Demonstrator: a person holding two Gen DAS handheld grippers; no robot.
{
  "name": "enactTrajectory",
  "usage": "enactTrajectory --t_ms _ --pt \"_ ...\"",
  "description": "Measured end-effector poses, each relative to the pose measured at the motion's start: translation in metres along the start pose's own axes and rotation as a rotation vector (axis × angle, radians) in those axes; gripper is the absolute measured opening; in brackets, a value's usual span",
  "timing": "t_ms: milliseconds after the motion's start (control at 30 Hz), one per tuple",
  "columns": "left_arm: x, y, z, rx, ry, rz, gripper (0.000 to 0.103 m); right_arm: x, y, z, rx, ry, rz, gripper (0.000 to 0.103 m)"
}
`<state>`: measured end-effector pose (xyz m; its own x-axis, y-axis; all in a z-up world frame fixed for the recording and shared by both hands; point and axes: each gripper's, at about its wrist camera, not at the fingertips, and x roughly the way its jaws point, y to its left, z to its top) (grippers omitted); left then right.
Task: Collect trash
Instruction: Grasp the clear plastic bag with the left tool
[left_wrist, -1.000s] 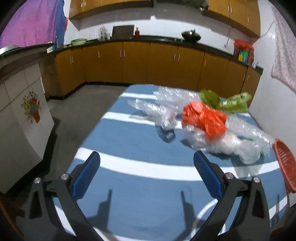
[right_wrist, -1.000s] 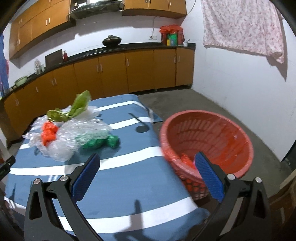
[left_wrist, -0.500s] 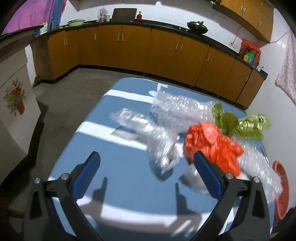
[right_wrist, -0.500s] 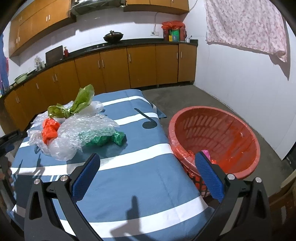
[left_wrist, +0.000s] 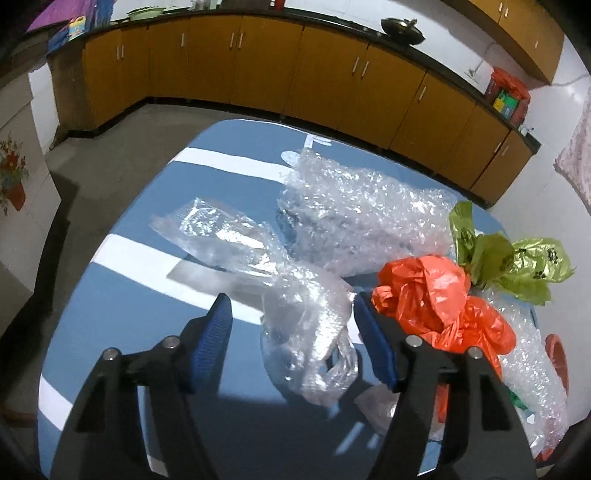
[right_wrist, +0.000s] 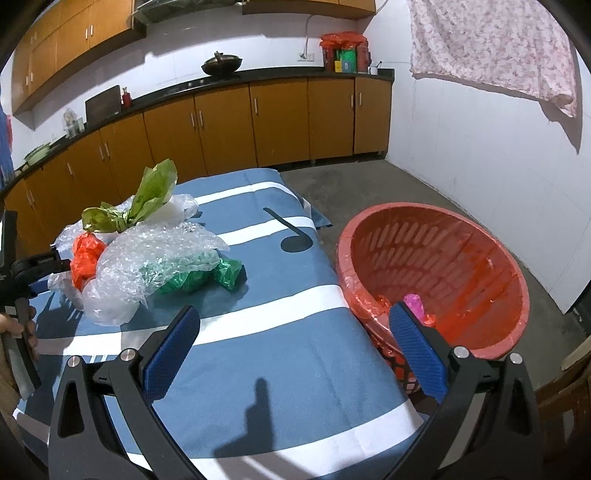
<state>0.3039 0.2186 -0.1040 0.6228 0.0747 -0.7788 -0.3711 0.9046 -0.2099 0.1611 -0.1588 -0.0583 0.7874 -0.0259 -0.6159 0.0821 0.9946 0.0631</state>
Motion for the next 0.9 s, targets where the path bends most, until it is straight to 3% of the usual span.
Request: enactTrajectory --t_ms 167,267,500,667,900 --pt "0.008 -0.002 0.000 0.030 0.018 -0.008 0.041 -0.001 0.007 0.003 -0.023 -0.013 -0.004 0.101" --pt "0.008 0.001 -0.001 0.043 0.012 -0.016 0.035 -0.001 0.009 0.008 -0.023 -0.023 -0.001 0.101" --pt "-0.007 0.009 -0.010 0.079 -0.025 -0.012 0.033 -0.002 0.017 0.026 -0.017 -0.057 0.029 0.101" --pt "-0.026 0.013 -0.018 0.131 -0.067 0.008 0.033 0.008 0.040 0.062 -0.040 -0.093 0.077 0.098" --pt "-0.048 0.011 -0.024 0.191 -0.115 0.039 0.033 0.058 0.085 0.110 -0.035 -0.019 0.143 0.074"
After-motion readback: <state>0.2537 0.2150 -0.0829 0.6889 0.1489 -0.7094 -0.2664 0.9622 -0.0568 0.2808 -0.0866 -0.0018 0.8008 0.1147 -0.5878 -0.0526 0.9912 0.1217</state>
